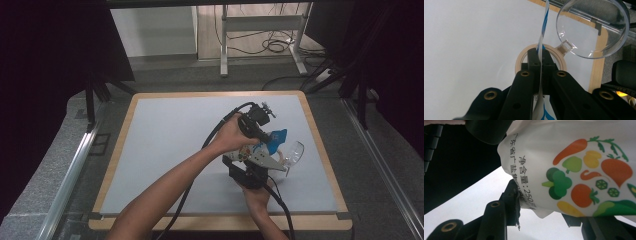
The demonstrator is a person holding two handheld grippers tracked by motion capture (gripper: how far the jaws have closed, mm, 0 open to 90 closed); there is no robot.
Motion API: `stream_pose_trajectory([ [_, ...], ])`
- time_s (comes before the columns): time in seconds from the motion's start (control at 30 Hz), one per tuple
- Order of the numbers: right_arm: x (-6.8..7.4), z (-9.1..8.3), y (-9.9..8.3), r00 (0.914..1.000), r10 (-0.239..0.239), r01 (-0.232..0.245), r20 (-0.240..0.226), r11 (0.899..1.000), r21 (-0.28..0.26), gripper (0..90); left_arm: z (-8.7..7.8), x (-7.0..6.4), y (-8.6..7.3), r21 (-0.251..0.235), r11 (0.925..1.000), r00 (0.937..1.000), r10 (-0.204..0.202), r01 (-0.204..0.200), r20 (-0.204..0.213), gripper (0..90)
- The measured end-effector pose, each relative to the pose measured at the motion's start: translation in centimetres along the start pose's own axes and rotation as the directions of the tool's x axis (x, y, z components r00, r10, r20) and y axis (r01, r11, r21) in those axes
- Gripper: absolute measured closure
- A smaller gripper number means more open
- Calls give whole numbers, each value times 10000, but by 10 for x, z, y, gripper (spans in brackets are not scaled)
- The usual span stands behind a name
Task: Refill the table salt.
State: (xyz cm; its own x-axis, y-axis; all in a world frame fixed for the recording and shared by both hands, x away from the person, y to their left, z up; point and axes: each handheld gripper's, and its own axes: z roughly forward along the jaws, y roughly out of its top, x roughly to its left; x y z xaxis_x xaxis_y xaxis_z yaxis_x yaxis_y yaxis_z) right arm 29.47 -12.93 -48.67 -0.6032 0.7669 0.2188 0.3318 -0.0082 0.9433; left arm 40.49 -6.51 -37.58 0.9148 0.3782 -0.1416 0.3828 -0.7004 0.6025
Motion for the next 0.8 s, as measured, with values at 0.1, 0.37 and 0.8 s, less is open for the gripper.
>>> stream_pose_trajectory([
  [0.1,0,0,0,10000,5,-5,2,10000,-20,558,0,0,0,18,10000,10000,17,-17,2,900],
  [0.37,1,-1,1,10000,-26,26,-17,10000,-36,559,0,0,0,7,10000,10000,34,-34,16,900],
  [0.8,0,-1,2,9999,-139,139,37,9999,-71,560,0,-1,1,-20,10000,10000,18,-18,18,900],
])
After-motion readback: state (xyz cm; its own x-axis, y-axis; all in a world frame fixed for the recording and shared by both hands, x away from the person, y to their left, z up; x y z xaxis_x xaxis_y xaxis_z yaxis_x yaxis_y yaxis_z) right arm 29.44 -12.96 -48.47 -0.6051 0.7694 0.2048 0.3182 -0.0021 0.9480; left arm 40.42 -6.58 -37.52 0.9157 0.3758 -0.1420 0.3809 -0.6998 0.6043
